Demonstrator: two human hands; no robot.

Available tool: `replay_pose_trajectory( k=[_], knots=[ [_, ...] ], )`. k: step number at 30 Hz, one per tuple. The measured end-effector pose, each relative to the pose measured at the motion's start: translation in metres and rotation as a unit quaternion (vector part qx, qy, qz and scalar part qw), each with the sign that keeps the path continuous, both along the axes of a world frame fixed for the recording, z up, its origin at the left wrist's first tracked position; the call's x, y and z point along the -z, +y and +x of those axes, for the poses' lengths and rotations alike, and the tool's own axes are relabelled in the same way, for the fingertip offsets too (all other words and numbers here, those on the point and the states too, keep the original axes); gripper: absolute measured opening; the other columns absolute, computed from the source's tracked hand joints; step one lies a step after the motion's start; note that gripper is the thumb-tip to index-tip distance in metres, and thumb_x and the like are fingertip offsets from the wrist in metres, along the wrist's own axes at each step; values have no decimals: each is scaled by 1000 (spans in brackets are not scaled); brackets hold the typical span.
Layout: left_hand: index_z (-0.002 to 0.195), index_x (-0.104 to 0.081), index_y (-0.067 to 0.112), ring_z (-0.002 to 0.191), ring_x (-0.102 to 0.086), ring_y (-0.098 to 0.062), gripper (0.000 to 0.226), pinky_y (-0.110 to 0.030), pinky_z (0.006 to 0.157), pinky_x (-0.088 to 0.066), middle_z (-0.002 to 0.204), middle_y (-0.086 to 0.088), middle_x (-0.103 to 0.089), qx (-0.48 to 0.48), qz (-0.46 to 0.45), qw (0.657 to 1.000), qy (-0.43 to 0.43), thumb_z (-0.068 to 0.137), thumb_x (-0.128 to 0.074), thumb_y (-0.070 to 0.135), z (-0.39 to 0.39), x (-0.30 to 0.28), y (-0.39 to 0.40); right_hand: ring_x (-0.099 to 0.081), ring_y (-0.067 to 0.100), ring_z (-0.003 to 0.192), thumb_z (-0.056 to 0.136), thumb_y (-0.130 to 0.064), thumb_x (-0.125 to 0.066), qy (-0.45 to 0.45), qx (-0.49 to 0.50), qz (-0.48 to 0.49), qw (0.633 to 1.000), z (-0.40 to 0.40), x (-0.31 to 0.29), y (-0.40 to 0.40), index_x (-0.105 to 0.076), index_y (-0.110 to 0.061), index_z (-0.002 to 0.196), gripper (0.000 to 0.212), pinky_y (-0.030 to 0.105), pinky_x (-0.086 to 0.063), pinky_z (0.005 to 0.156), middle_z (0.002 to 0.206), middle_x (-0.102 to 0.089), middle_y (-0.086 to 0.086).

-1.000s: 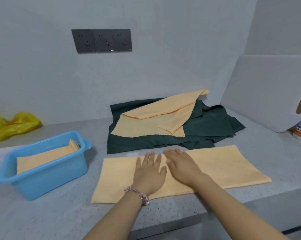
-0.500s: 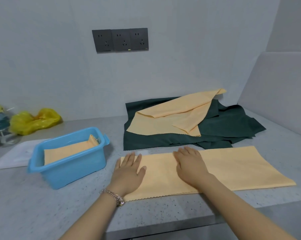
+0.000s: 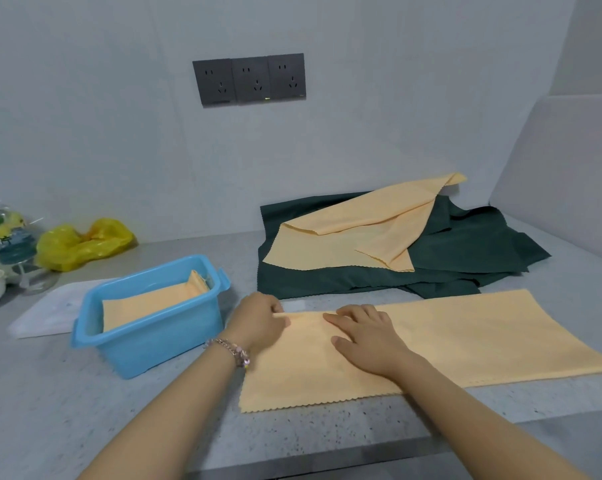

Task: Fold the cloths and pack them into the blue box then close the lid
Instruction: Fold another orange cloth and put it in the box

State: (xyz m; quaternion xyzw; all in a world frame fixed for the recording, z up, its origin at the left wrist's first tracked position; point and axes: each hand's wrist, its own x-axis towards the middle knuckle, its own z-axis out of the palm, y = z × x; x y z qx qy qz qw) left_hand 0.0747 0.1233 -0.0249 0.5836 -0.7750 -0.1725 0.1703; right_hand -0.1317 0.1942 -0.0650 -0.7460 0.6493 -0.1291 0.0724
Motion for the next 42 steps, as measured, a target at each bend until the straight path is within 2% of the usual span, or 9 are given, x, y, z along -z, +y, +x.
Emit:
replay_pose_trajectory(
  k=[5, 9, 12, 21, 27, 30, 34, 39, 42],
  knots=[
    [75, -60, 17, 67, -57, -10, 20, -22, 58, -44, 77, 3, -63, -54, 92, 979, 174, 74, -77, 27, 2, -12, -2, -9, 13, 136, 88, -58, -41, -32, -8, 80, 996, -7, -9, -5, -24, -42, 145, 62, 28, -8, 103, 147, -23, -11],
    [106, -51, 19, 93, -61, -16, 46, -28, 78, -50, 100, 3, -62, -39, 170, 978, 110, 72, -79, 31, 15, -17, 7, -3, 17, 139, 78, -66, -53, -26, -40, 175, 983, -14, -25, -6, -12, -42, 147, 83, 35, -9, 111, 151, -11, -14],
    [115, -46, 17, 96, -58, -17, 53, -28, 79, -48, 104, 2, -58, -29, 129, 989, 68, 74, -79, 26, 17, -25, 12, 5, 19, 141, 72, -64, -63, 2, -62, 238, 969, -18, -38, -6, 0, -39, 148, 102, 41, -7, 115, 154, 2, -16],
    [116, -46, 23, 93, -63, -21, 51, -38, 82, -55, 107, -5, -61, -32, 177, 938, 296, 76, -78, 20, -7, -62, 20, 16, 10, 142, 59, -61, -77, 15, -86, 281, 956, -20, -38, 2, 23, -31, 144, 134, 40, -1, 116, 154, 20, -14],
    [113, -49, 19, 59, -56, -13, 43, -23, 53, -47, 74, -5, -63, -1, 187, 896, 402, 79, -75, 19, -45, -79, 37, -16, -1, 136, 67, -48, -77, -190, -11, 118, 975, -38, -38, 31, -16, -35, 148, 103, 23, -20, 109, 151, -17, -17],
    [117, -50, 15, 42, -54, -4, 42, -16, 42, -43, 62, 0, -63, 14, 186, 887, 422, 82, -73, 18, -68, -80, 45, -53, -8, 102, 80, -31, -70, -337, 74, 20, 938, -53, -39, 49, -50, -30, 132, 56, 11, -39, 81, 122, -58, -17],
    [119, -49, 13, 44, -62, -5, 42, -16, 41, -45, 66, 1, -69, 27, 191, 882, 431, 84, -71, 21, -107, -75, 57, -59, -3, 56, 92, -16, -54, -463, 157, -52, 871, -75, -41, 70, -66, -16, 107, 19, 9, -41, 52, 81, -69, 1],
    [121, -42, 14, 45, -64, -14, 43, -21, 40, -49, 73, -11, -72, 25, 208, 892, 401, 86, -66, 18, -161, -42, 68, -55, 10, 43, 97, -38, -42, -514, 216, -29, 830, -100, -41, 96, -67, -16, 96, 33, 12, -32, 35, 63, -69, 2],
    [127, -37, 17, 46, -65, -13, 51, -22, 42, -50, 76, -8, -72, 22, 219, 903, 370, 86, -67, 23, -179, -20, 69, -55, 6, 49, 95, -53, -36, -500, 238, -30, 832, -102, -30, 104, -66, -24, 97, 41, 17, -37, 45, 65, -63, -4]
  ],
)
